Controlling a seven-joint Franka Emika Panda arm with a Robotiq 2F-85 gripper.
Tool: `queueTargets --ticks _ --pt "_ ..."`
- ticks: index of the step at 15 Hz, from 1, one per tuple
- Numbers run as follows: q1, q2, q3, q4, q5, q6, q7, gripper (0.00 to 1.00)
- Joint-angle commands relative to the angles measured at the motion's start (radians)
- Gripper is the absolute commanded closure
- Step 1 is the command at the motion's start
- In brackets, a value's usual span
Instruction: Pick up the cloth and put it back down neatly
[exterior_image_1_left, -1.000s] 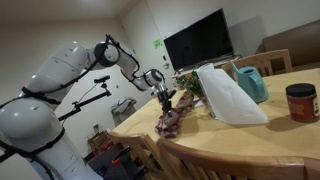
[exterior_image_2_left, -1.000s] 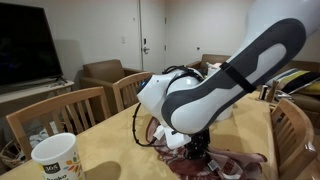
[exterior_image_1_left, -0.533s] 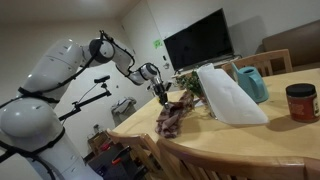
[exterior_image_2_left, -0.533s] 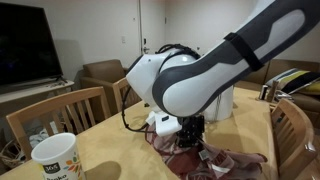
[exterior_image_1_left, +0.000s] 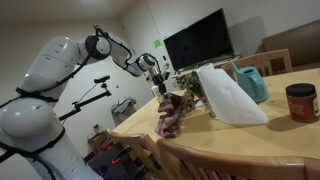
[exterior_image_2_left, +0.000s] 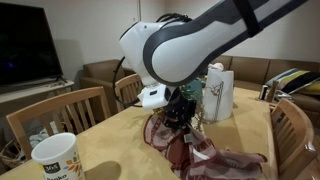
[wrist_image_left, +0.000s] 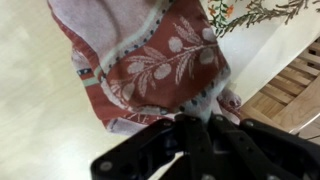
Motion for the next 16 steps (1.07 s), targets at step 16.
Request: queueTargets --ticks 16 --pt "-0.006 0.11 0.041 0.148 0.103 0.109 -0.099 0.98"
